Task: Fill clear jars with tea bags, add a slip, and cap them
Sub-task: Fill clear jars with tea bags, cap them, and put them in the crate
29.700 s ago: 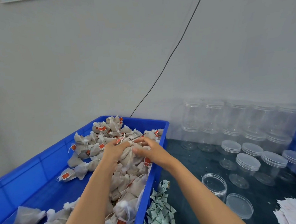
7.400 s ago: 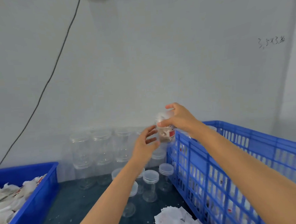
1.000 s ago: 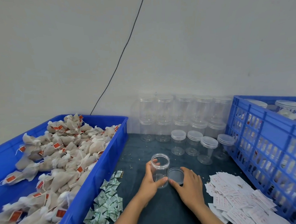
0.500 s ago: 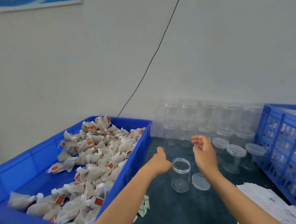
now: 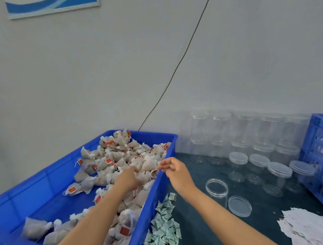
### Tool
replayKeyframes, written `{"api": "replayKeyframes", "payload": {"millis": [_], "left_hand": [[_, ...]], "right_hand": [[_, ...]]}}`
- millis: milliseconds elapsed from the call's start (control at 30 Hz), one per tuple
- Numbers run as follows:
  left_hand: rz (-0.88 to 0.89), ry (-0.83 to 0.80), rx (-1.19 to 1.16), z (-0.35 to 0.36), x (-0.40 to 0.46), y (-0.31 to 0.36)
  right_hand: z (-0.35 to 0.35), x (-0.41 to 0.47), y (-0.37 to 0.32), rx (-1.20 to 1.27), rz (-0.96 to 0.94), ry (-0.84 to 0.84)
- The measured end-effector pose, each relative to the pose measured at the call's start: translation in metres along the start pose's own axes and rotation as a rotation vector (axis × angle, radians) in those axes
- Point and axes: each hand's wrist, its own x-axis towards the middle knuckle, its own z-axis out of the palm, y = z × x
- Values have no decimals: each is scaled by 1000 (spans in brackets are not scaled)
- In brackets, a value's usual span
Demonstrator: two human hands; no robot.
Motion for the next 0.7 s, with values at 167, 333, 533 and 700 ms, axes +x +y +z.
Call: {"api": "replayKeyframes", "payload": {"millis": [167,333,533,700], "left_hand": [[2,-76,320,5,15,-4],[86,-24,273,10,17,-12],[68,104,-67,-3,19,-10],[-73,164,-728,-17,19,1]], "right_hand": [[9,5,14,-34,-9,31],[11,12,23,-99,-24,35],[17,37,15,-245,-103,41],[34,66,3,-355,-125,-10]]}}
